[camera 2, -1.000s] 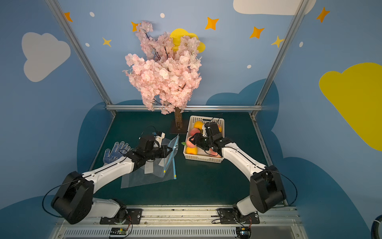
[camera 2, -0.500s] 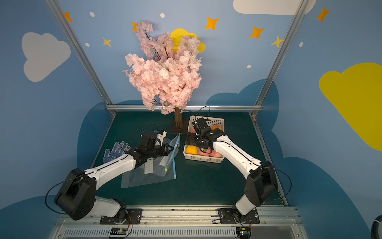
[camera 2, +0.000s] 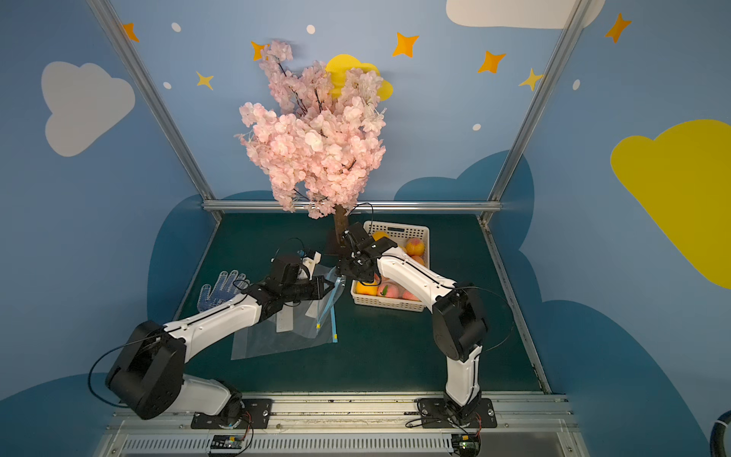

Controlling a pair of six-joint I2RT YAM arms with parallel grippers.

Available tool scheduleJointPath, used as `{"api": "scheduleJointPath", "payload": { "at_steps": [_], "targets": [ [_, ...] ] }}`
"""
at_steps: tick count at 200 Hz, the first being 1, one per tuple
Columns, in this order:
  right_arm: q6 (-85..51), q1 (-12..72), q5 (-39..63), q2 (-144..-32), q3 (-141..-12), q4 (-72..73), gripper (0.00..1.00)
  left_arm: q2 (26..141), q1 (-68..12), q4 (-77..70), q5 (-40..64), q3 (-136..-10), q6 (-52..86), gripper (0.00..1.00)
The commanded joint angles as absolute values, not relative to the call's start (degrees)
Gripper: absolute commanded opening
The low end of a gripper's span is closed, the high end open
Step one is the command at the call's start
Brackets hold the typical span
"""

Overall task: Place the peach in a zip-top bag and seal the zipper
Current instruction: Open the zipper food storage bag.

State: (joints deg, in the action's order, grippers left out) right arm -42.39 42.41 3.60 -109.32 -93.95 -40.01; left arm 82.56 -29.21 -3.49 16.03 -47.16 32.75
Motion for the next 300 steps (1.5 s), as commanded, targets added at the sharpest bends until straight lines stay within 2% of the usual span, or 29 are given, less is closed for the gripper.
{"api": "scheduleJointPath", "payload": {
  "at_steps": [1, 26, 47, 84, 113, 132, 159, 187, 225, 272, 300],
  "targets": [
    [-42.8, 43.2, 2.4, -111.2, -97.3, -45.4, 0.69, 82.7, -29.4, -3.5, 15.0, -48.7, 31.9, 0.03],
    [-42.7, 43.6, 0.3, -111.3, -98.0, -49.8, 0.53, 82.2, -29.4, 0.2, 8.4, -49.9, 32.1, 0.03],
    [-42.4, 43.9, -1.1, -109.7, -97.3, -52.1, 0.43, 82.0, -29.5, 2.5, 4.4, -50.7, 31.1, 0.03],
    [-42.4, 44.1, -2.6, -108.0, -95.7, -53.9, 0.39, 81.8, -29.5, 4.1, 2.4, -52.6, 28.9, 0.03],
    [-41.6, 43.9, -2.1, -108.5, -95.7, -54.6, 0.28, 81.6, -29.7, 7.2, -1.3, -55.0, 27.5, 0.03],
    [-41.1, 43.6, -4.8, -109.3, -95.8, -55.4, 0.26, 80.3, -29.6, 9.4, -4.5, -56.2, 26.9, 0.03],
    [-40.2, 42.4, -9.1, -111.4, -96.8, -57.2, 0.26, 77.9, -29.6, 10.8, -5.3, -57.0, 26.4, 0.03],
    [-37.0, 42.1, -8.2, -113.4, -100.0, -56.9, 0.28, 77.2, -29.7, 10.9, -4.4, -57.1, 26.6, 0.03],
    [-32.2, 42.5, -1.3, -109.3, -100.2, -51.5, 0.43, 82.1, -30.1, 11.1, -2.3, -58.3, 26.5, 0.03],
    [-31.1, 40.1, 6.3, -100.2, -91.1, -44.8, 0.6, 88.2, -31.2, 11.1, -0.7, -61.1, 27.0, 0.03],
    [-30.7, 37.4, 4.5, -94.8, -85.3, -43.6, 0.69, 90.3, -31.7, 11.1, -0.4, -62.3, 27.2, 0.03]
  ]
}}
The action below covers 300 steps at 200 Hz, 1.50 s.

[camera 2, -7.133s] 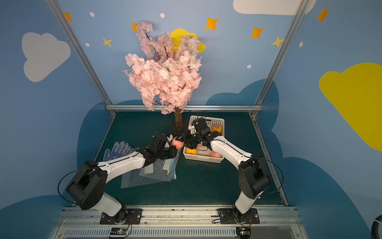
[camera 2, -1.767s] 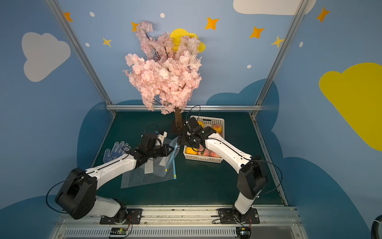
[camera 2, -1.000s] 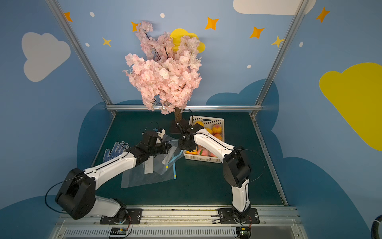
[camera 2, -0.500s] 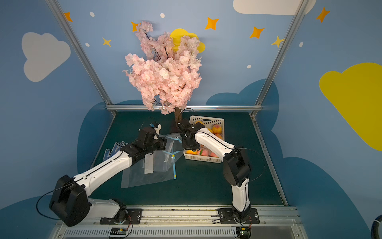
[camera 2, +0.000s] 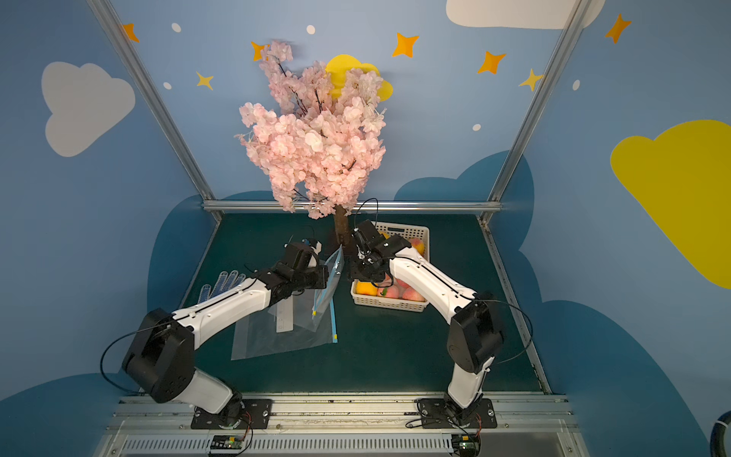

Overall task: Place the peach in a zip-top bag and seal the zipper
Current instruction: Open the zipper food storage bag.

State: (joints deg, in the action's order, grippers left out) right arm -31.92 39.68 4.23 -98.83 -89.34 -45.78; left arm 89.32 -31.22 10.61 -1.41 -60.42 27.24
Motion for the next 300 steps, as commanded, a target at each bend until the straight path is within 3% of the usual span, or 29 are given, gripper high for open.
{"api": "scheduleJointPath", "payload": {
  "at_steps": [1, 34, 52, 86, 110, 138, 190, 252, 300],
  "targets": [
    [-30.7, 37.3, 4.1, -94.7, -85.0, -43.6, 0.69, 90.4, -31.7, 11.1, -0.3, -62.3, 27.2, 0.03],
    [-32.5, 34.5, -10.9, -91.9, -76.3, -43.3, 0.82, 91.0, -32.0, 10.9, 0.4, -62.6, 27.7, 0.03],
    [-30.7, 33.6, -11.9, -93.3, -76.2, -45.5, 0.86, 90.8, -32.0, 10.9, 1.3, -62.5, 27.9, 0.03],
    [-25.8, 33.7, 1.5, -99.3, -89.0, -56.2, 0.86, 90.6, -31.9, 9.9, 3.7, -61.8, 28.8, 0.03],
    [-29.6, 36.6, 8.3, -100.2, -93.6, -52.7, 0.86, 90.5, -32.0, 8.8, 5.2, -61.4, 29.3, 0.03],
    [-38.4, 38.1, 11.1, -104.8, -98.4, -50.1, 0.79, 90.8, -32.0, 8.4, 6.2, -61.2, 29.4, 0.03],
    [-41.2, 40.0, 7.0, -112.5, -107.0, -53.9, 0.67, 91.0, -32.0, 8.2, 6.5, -61.3, 29.8, 0.03],
    [-43.0, 40.3, 3.2, -117.5, -112.0, -56.0, 0.7, 91.1, -32.2, 7.5, 7.3, -61.1, 30.0, 0.03],
    [-44.2, 41.4, -5.9, -122.2, -117.7, -63.7, 0.6, 90.9, -32.7, 7.5, 4.2, -61.3, 30.7, 0.03]
  ]
}}
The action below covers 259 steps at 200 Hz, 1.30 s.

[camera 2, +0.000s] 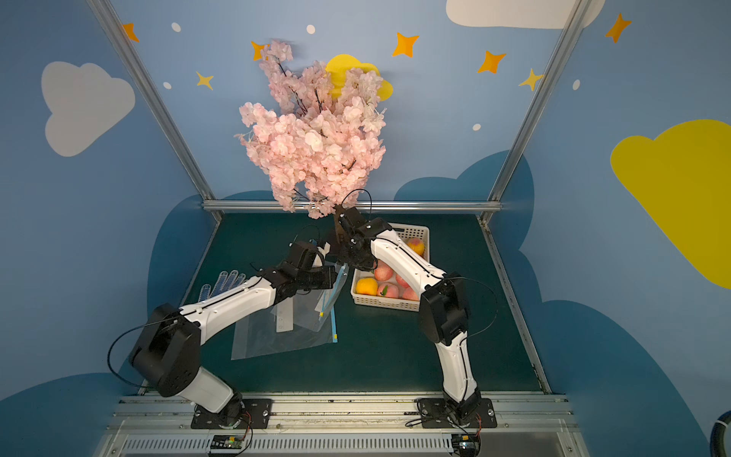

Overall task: Place the peach in a zip-top bag and seal the zipper
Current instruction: Open the zipper food storage bag.

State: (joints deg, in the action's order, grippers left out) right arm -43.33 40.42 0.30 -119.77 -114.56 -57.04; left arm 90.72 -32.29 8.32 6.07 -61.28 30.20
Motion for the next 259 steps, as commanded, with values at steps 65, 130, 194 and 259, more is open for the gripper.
{"api": "scheduleJointPath", "payload": {
  "at_steps": [65, 130, 194, 259],
  "targets": [
    [-42.4, 42.6, -6.0, -119.7, -116.8, -67.0, 0.47, 90.6, -33.0, 9.7, -3.7, -62.0, 31.2, 0.03],
    [-43.4, 42.7, -6.8, -117.7, -113.8, -67.0, 0.36, 89.9, -33.6, 10.7, -8.4, -62.2, 31.9, 0.03],
    [-37.4, 42.0, 0.7, -114.6, -107.6, -56.4, 0.0, 88.7, -32.7, 19.7, -1.2, -65.1, 27.6, 0.23],
    [-33.7, 40.7, 4.6, -110.7, -102.6, -49.7, 0.0, 88.5, -30.1, 29.6, 9.1, -65.6, 26.3, 0.42]
  ]
}}
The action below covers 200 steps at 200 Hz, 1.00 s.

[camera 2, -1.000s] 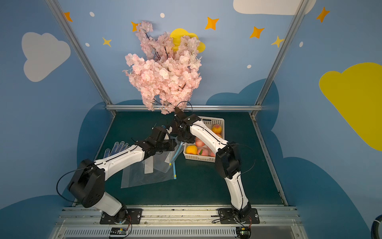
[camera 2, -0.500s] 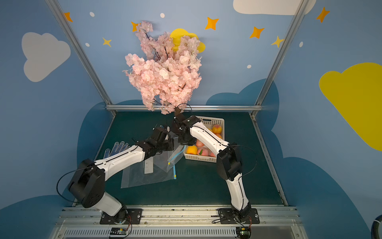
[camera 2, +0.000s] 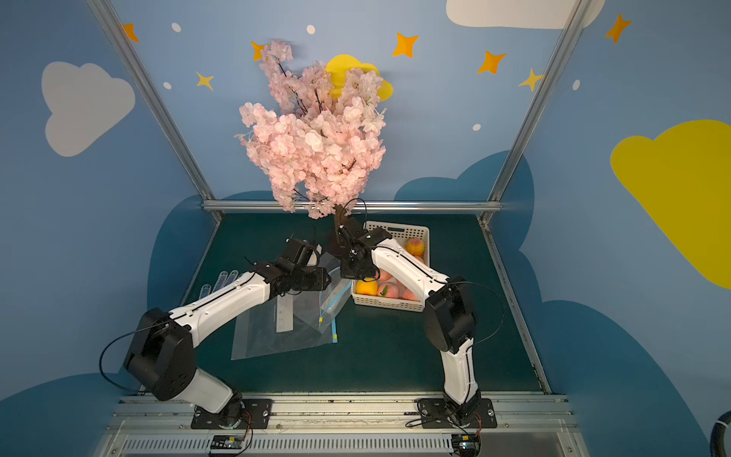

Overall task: Place the peach in a zip-top bag and seal the zipper
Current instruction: Open the zipper food storage bag, then pick up the peach from the basket.

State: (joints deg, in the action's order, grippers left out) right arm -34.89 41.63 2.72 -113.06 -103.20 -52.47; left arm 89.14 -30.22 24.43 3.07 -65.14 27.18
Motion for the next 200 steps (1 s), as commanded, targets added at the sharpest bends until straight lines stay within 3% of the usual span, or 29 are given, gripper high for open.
{"api": "scheduleJointPath", "payload": {
  "at_steps": [1, 32, 70, 93, 120, 163, 200],
  "targets": [
    [-33.8, 40.7, 4.6, -110.7, -102.6, -49.7, 0.0, 88.4, -30.1, 29.6, 9.2, -65.5, 26.4, 0.42],
    [-35.1, 39.7, 5.2, -110.9, -101.8, -49.4, 0.0, 86.4, -30.3, 30.2, 9.9, -63.3, 27.1, 0.39],
    [-31.5, 38.8, 8.1, -110.3, -99.2, -48.0, 0.0, 85.2, -30.1, 28.2, 4.7, -61.1, 27.9, 0.03],
    [-25.3, 38.8, 6.0, -109.0, -95.5, -47.1, 0.0, 83.2, -30.1, 28.4, -1.5, -62.2, 29.2, 0.03],
    [-21.7, 38.8, 1.5, -108.9, -93.7, -47.2, 0.15, 79.4, -30.1, 28.3, -7.1, -62.6, 32.1, 0.03],
    [-21.1, 39.9, 2.8, -111.1, -98.3, -48.0, 0.27, 78.8, -30.3, 25.5, -6.0, -61.6, 35.3, 0.03],
    [-24.2, 38.5, 11.7, -107.3, -100.1, -45.4, 0.52, 85.3, -31.8, 27.6, -5.0, -65.0, 32.7, 0.03]
  ]
}}
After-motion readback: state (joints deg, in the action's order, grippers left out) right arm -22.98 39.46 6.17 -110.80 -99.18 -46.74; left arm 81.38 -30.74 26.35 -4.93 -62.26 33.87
